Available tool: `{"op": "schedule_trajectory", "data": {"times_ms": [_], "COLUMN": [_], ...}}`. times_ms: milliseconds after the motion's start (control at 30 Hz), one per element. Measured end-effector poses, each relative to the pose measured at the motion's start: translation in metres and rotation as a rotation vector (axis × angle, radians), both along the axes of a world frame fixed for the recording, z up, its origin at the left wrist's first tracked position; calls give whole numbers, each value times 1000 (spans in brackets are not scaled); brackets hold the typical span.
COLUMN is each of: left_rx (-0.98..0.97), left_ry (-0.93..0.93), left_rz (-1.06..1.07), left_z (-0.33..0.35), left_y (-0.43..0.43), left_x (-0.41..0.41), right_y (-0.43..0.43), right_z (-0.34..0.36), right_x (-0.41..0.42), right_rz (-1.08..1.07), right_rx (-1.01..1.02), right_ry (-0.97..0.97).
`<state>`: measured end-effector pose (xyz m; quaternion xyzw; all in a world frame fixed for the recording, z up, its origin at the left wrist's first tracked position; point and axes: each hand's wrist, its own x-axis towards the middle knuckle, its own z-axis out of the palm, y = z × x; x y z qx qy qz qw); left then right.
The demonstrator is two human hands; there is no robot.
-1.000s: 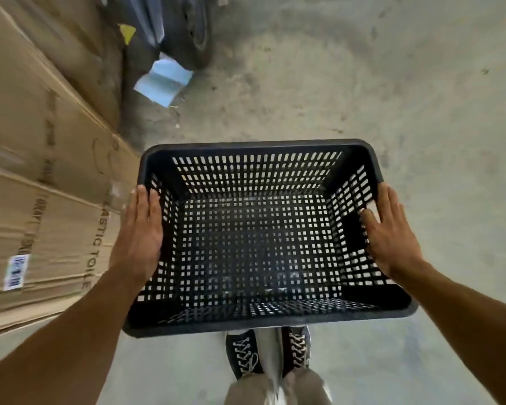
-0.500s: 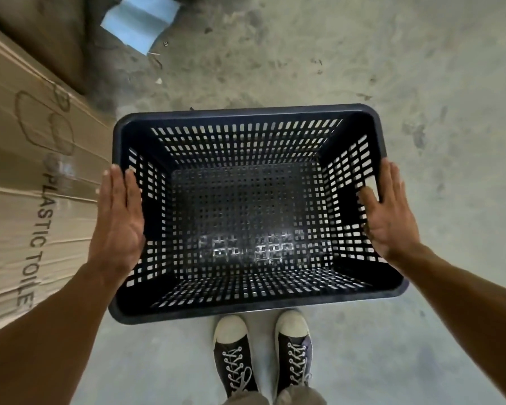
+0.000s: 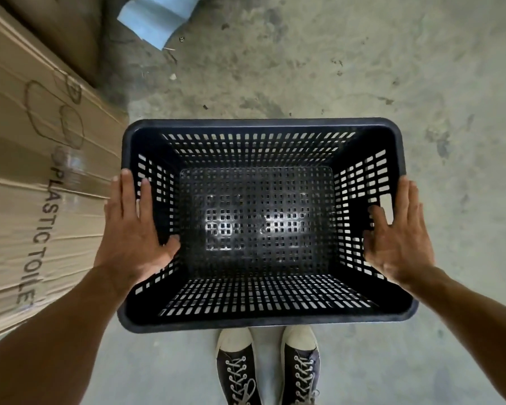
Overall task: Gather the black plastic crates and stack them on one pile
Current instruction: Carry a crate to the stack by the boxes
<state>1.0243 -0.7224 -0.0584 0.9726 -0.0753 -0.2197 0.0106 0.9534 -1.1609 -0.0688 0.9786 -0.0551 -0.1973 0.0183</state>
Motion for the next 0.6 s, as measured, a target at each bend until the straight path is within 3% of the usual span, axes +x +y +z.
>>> {"op": "schedule_trajectory", "data": {"times_ms": [133, 333, 467, 600], "left_rx": [-4, -121, -106, -96], "left_ry": [126, 71, 50, -99], "left_rz": [152, 367, 444, 473], "left_z": [25, 140, 258, 391], "left_y": [-12, -45, -46, -22], "left_x": [5, -42, -83, -92], "right_y": [5, 49, 97, 144], "right_z": [23, 131, 248, 373], "right_x": [11, 8, -4, 5], "right_rz": [-40, -139, 70, 213], "right_rx": [25, 163, 147, 100], "right_ry": [128, 180, 208, 121]}}
